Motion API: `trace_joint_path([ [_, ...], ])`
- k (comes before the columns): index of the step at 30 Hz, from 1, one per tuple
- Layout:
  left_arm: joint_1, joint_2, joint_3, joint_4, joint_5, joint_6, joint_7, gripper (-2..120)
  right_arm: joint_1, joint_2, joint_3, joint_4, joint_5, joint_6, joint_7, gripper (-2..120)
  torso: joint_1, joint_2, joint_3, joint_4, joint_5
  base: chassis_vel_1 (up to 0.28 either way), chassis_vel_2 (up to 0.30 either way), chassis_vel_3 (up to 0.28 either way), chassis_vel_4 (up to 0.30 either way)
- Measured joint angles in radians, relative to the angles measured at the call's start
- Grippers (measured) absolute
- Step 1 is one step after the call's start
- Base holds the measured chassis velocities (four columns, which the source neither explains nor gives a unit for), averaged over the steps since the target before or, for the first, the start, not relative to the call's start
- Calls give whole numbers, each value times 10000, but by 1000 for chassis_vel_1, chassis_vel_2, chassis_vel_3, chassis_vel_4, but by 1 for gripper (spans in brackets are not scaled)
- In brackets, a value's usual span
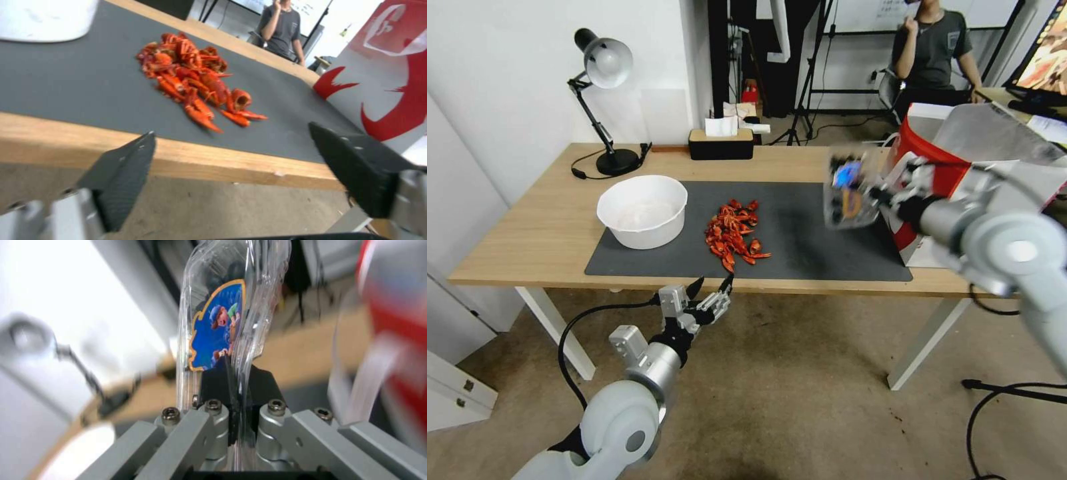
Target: Close the disposable takeout box, then place it into the delivery bag.
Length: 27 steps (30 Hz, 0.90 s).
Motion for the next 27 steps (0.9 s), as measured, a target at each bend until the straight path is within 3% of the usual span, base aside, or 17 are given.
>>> trace_joint_path([
  [7,150,-90,-73,12,94,-81,15,100,1016,-783,92,-681,-863,785,-77,0,0,0,0,2,-4,0,0,0,0],
  [12,334,-164,-77,10,83,-126,143,100,1357,-1444,75,-2320,-3506,960,-553,0,1,1,0,-3,0,0,0,0,0],
  [13,334,-164,-77,10,83,-126,143,100,1357,-1444,75,-2320,-3506,960,-553,0,1,1,0,-3,0,0,0,0,0],
  [15,495,-131,-184,75,388,-271,344,100,977,-1525,80,-2731,-5100,1123,-1287,0,0,1,1,-3,2,0,0,0,0],
  [19,571,-124,-270,269,932,-529,397,100,377,-1353,114,-2935,-6168,1214,-1834,0,0,1,0,1,1,0,0,0,0],
  [27,931,-295,-309,423,1908,-904,420,100,-91,-1101,122,-3046,-6377,1042,-1809,4,0,1,1,1,-2,0,0,0,0],
])
